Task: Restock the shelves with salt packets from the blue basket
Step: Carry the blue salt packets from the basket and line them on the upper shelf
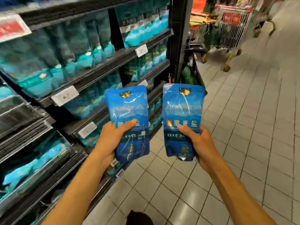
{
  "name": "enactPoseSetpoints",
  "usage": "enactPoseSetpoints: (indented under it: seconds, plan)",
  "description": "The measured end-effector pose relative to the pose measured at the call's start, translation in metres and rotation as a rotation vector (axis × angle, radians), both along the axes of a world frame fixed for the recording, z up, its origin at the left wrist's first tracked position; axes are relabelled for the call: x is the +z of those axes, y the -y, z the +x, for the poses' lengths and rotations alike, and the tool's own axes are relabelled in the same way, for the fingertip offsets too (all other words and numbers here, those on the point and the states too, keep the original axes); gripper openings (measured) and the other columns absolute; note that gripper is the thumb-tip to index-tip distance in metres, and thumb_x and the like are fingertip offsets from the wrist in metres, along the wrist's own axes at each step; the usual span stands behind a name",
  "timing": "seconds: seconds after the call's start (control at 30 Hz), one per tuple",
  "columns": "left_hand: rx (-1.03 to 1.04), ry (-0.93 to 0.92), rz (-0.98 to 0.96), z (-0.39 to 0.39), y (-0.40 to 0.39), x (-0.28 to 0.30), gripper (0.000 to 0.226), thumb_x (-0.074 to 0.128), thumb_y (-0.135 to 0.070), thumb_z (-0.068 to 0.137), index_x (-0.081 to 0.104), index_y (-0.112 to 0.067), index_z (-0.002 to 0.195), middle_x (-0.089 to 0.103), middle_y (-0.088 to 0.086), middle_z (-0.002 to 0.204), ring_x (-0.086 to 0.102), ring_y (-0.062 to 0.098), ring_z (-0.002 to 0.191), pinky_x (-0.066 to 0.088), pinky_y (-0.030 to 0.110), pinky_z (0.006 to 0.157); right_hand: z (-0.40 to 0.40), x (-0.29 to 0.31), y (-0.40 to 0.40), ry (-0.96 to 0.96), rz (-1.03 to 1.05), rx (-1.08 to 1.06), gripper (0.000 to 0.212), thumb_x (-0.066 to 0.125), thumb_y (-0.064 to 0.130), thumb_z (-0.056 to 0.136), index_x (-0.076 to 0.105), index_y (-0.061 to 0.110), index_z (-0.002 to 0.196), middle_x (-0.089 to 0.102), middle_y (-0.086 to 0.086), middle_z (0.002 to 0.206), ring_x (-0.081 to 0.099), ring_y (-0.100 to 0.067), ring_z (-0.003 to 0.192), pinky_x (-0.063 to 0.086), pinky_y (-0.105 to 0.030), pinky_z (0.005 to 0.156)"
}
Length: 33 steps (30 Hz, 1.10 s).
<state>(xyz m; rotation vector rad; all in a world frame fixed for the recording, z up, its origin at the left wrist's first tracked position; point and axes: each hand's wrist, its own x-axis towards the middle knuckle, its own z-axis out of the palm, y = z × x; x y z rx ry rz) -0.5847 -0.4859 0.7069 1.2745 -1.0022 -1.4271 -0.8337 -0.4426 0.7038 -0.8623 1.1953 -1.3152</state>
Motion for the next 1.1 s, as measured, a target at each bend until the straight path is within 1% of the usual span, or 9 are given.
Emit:
enactPoseSetpoints:
  seconds: [0.1,0.23,0.4,0.47,0.57,0.67,0.83,0.97,1.1]
  plan:
    - [-0.001,0.024,-0.056,-0.015,0.043,0.014,0.044,0.088,-0.043,0.060,0.079,-0.029,0.100,0.079,0.004,0.106,0.077,0.026,0.093,0.061,0.033,0.068,-0.014,0.011,0.047,0.000,-0.040,-0.007,0.022,0.080,0.039,0.067,0.079,0.031,0.088,0.080,-0.001,0.094,0.078,-0.021,0.082,0.060,-0.027,0.058]
    - [0.003,0.008,-0.096,-0.024,0.104,0.028,0.043,0.088,-0.044,0.064,0.078,-0.030,0.103,0.079,0.004,0.108,0.077,0.027,0.094,0.062,0.034,0.069,-0.021,0.021,0.117,0.004,-0.102,0.015,0.038,0.080,0.035,0.070,0.075,0.018,0.103,0.079,-0.009,0.100,0.077,-0.027,0.087,0.061,-0.030,0.062]
    - [0.049,-0.002,-0.183,-0.021,0.188,0.055,0.044,0.089,-0.045,0.064,0.078,-0.032,0.104,0.079,0.004,0.108,0.077,0.029,0.095,0.061,0.043,0.078,-0.014,0.047,0.215,-0.025,-0.200,0.091,0.032,0.091,0.033,0.068,0.079,0.024,0.096,0.079,-0.009,0.100,0.077,-0.028,0.086,0.061,-0.030,0.063]
    - [0.073,0.011,-0.238,-0.018,0.218,0.077,0.040,0.089,-0.040,0.067,0.078,-0.030,0.105,0.078,0.004,0.110,0.076,0.028,0.097,0.060,0.042,0.081,-0.009,0.067,0.255,-0.020,-0.241,0.117,0.035,0.091,0.033,0.064,0.080,0.024,0.096,0.079,-0.008,0.099,0.077,-0.028,0.086,0.060,-0.029,0.063]
    - [0.128,0.013,-0.328,-0.010,0.254,0.116,0.038,0.084,-0.036,0.066,0.079,-0.028,0.104,0.079,0.004,0.107,0.077,0.025,0.095,0.062,0.034,0.073,0.006,0.103,0.313,-0.014,-0.330,0.184,0.034,0.081,0.038,0.064,0.080,0.026,0.096,0.080,-0.006,0.100,0.077,-0.025,0.088,0.060,-0.029,0.066]
    - [0.198,0.038,-0.429,-0.002,0.280,0.162,0.040,0.083,-0.034,0.062,0.081,-0.020,0.099,0.080,0.003,0.103,0.077,0.017,0.090,0.059,0.024,0.068,0.027,0.139,0.365,0.004,-0.412,0.248,0.037,0.081,0.037,0.063,0.081,0.021,0.096,0.079,-0.009,0.101,0.077,-0.023,0.088,0.060,-0.030,0.067]
    - [0.317,0.104,-0.543,0.019,0.318,0.243,0.016,0.080,-0.019,0.078,0.078,-0.013,0.093,0.080,0.002,0.096,0.076,0.014,0.082,0.061,0.029,0.068,0.069,0.206,0.438,0.052,-0.543,0.410,0.035,0.082,0.039,0.062,0.081,0.021,0.092,0.080,-0.004,0.096,0.076,-0.017,0.080,0.059,-0.029,0.065]
    - [0.463,0.159,-0.598,0.042,0.366,0.299,0.012,0.079,-0.017,0.083,0.075,-0.012,0.094,0.080,0.003,0.091,0.076,0.015,0.076,0.062,0.033,0.067,0.107,0.255,0.504,0.125,-0.591,0.577,0.014,0.076,0.019,0.084,0.078,0.014,0.096,0.079,-0.004,0.098,0.075,-0.016,0.082,0.059,-0.029,0.068]
    - [0.536,0.171,-0.487,0.069,0.429,0.328,0.016,0.079,-0.023,0.085,0.074,-0.013,0.098,0.079,0.005,0.092,0.076,0.018,0.073,0.062,0.036,0.063,0.142,0.296,0.578,0.152,-0.575,0.715,0.017,0.071,0.008,0.088,0.073,0.010,0.104,0.077,-0.006,0.100,0.073,-0.017,0.084,0.060,-0.031,0.075]
